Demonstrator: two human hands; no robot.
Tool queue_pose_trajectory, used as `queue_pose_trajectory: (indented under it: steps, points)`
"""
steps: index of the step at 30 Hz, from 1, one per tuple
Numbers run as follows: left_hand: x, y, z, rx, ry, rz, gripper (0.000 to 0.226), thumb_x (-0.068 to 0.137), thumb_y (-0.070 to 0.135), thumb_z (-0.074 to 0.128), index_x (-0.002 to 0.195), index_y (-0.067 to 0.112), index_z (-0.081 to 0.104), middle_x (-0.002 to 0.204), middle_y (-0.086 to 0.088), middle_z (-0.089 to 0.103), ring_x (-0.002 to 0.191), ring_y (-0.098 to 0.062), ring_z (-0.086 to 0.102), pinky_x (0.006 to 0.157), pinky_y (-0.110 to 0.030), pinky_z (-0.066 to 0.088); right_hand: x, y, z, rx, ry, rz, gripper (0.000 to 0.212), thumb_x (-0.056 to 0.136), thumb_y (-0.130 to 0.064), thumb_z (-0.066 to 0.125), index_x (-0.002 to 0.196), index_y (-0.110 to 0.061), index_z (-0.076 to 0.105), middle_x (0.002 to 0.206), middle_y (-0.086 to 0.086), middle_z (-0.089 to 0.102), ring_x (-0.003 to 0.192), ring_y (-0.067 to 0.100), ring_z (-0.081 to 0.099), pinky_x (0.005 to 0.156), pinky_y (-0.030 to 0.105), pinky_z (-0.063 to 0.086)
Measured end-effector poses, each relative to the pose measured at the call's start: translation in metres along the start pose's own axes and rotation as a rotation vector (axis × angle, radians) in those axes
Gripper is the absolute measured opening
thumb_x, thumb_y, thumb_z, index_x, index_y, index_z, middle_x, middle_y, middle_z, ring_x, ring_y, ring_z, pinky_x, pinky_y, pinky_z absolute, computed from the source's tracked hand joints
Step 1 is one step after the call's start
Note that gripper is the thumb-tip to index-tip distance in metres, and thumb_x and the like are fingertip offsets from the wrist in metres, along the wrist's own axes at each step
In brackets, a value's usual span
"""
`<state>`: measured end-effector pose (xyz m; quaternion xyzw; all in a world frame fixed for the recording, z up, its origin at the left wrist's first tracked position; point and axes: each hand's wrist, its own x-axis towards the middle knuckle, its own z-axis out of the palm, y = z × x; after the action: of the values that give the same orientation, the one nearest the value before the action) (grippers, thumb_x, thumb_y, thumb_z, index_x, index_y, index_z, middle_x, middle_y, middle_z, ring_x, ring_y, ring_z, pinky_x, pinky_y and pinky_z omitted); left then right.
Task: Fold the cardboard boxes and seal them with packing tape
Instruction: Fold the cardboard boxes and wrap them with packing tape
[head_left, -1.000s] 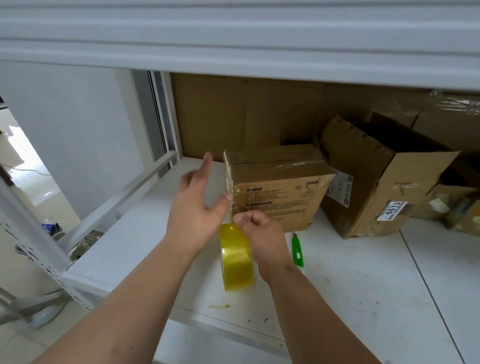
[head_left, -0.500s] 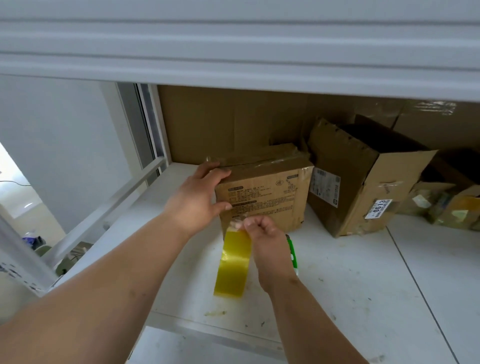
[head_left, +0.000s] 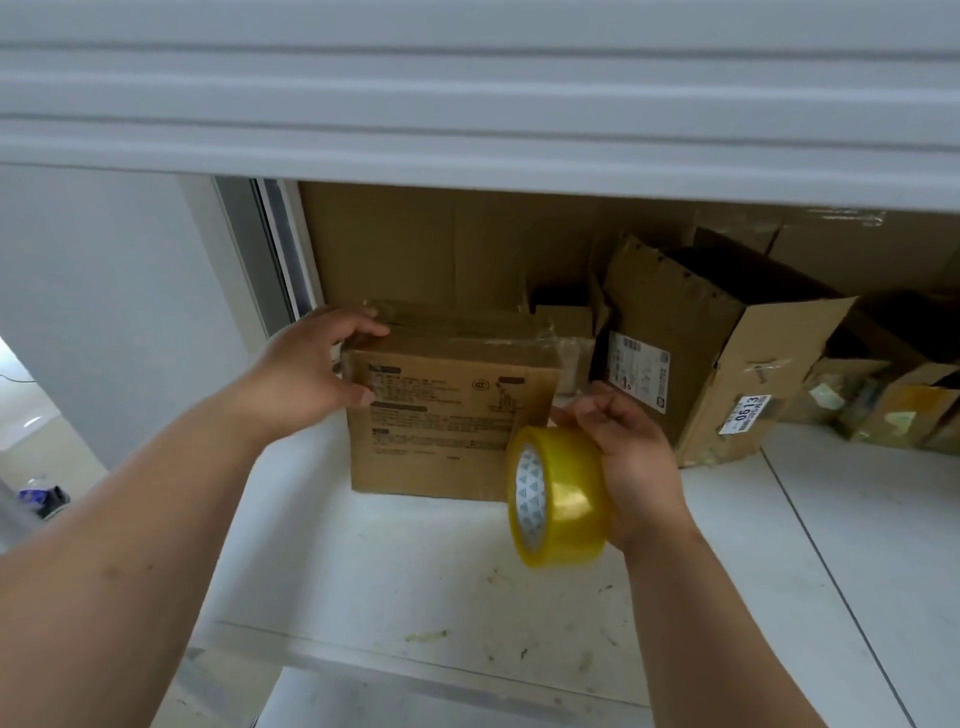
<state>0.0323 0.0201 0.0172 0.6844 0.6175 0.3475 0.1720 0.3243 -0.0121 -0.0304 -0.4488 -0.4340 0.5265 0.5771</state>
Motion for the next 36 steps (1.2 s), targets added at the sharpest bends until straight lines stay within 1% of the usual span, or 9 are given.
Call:
queue_pose_trajectory:
  steps: [6, 11, 14, 16, 19, 23, 28, 32, 36]
  points:
    - [-0.010, -0.014, 0.006, -0.007, 0.177, -0.108, 0.060, 0.091, -0.009, 0.056, 0.135, 0.032, 0.058, 0.144, 0.007, 0.036, 0.128, -0.013, 0.036, 0.099, -0.012, 0.026, -0.003, 0.013, 0.023, 0.098, -0.179, 0.112, 0.032, 0.093, -0.007, 0.062, 0.064, -0.017, 0.071, 0.122, 0.002, 0.070, 0.098, 0.019, 0.071, 0.084, 0.041, 0.057]
    - [-0.008, -0.011, 0.003, -0.243, 0.274, -0.236, 0.035, 0.100, 0.009, 0.044, 0.129, 0.018, 0.062, 0.120, -0.008, 0.053, 0.087, 0.005, 0.059, 0.070, -0.003, 0.040, -0.015, 0.017, 0.038, -0.015, -0.320, 0.124, 0.029, 0.093, -0.008, 0.061, 0.067, -0.016, 0.069, 0.119, -0.007, 0.071, 0.098, 0.019, 0.072, 0.082, 0.040, 0.058]
    - [-0.006, 0.001, 0.010, -0.287, 0.129, -0.292, 0.053, 0.097, 0.055, 0.048, 0.144, 0.030, 0.046, 0.165, 0.008, 0.008, 0.146, -0.008, 0.027, 0.113, -0.030, 0.030, -0.025, 0.023, 0.049, -0.064, -0.400, 0.145, 0.024, 0.094, -0.009, 0.061, 0.072, -0.014, 0.069, 0.119, -0.003, 0.071, 0.111, 0.014, 0.067, 0.092, 0.041, 0.055]
    - [-0.014, 0.013, 0.020, -0.146, 0.097, -0.287, 0.101, 0.067, 0.091, 0.049, 0.146, 0.030, 0.041, 0.163, 0.015, -0.014, 0.151, -0.025, 0.014, 0.118, -0.045, 0.026, -0.029, 0.025, 0.055, -0.055, -0.413, 0.139, 0.021, 0.094, -0.007, 0.059, 0.076, -0.010, 0.068, 0.117, -0.001, 0.072, 0.112, 0.013, 0.066, 0.095, 0.041, 0.053]
    - [-0.024, 0.020, 0.035, 0.066, 0.062, -0.195, 0.125, 0.044, 0.093, 0.060, 0.151, 0.035, 0.032, 0.161, 0.016, 0.002, 0.149, -0.029, 0.011, 0.119, -0.046, 0.025, -0.028, 0.022, 0.058, -0.069, -0.370, 0.091, 0.015, 0.095, -0.007, 0.058, 0.083, -0.004, 0.067, 0.110, 0.001, 0.074, 0.111, 0.014, 0.066, 0.099, 0.040, 0.049]
    - [-0.022, 0.017, 0.028, -0.043, 0.019, -0.049, 0.082, 0.070, 0.054, 0.081, 0.142, 0.028, 0.051, 0.150, 0.007, 0.040, 0.126, -0.006, 0.042, 0.095, -0.012, 0.031, -0.027, 0.015, 0.055, -0.023, -0.325, 0.097, 0.028, 0.094, -0.008, 0.059, 0.072, -0.019, 0.071, 0.096, 0.004, 0.075, 0.089, 0.019, 0.069, 0.089, 0.045, 0.053]
    - [-0.017, 0.025, 0.011, 0.127, -0.186, 0.067, 0.052, 0.096, 0.031, 0.062, 0.146, 0.028, 0.047, 0.160, 0.012, 0.028, 0.146, -0.012, 0.028, 0.114, -0.023, 0.024, -0.029, 0.006, 0.054, -0.018, -0.316, 0.086, 0.021, 0.092, -0.014, 0.062, 0.073, -0.020, 0.071, 0.092, 0.011, 0.072, 0.082, 0.025, 0.065, 0.080, 0.045, 0.054]
    - [-0.036, 0.039, 0.021, 0.229, 0.062, 0.130, 0.049, 0.091, 0.038, 0.064, 0.139, 0.034, 0.054, 0.154, 0.011, 0.036, 0.146, -0.020, 0.018, 0.119, -0.044, 0.018, -0.032, 0.000, 0.056, -0.045, -0.346, 0.044, 0.021, 0.094, -0.016, 0.062, 0.076, -0.020, 0.072, 0.094, 0.013, 0.070, 0.084, 0.026, 0.062, 0.082, 0.045, 0.052]
    - [-0.064, 0.061, 0.028, -0.080, 0.028, 0.180, 0.036, 0.076, 0.061, 0.065, 0.099, 0.034, 0.070, 0.104, 0.015, 0.064, 0.101, 0.001, 0.056, 0.086, -0.021, 0.046, -0.034, -0.003, 0.057, -0.061, -0.360, 0.020, 0.017, 0.091, -0.020, 0.066, 0.075, -0.022, 0.071, 0.089, 0.012, 0.069, 0.084, 0.028, 0.061, 0.081, 0.046, 0.049]
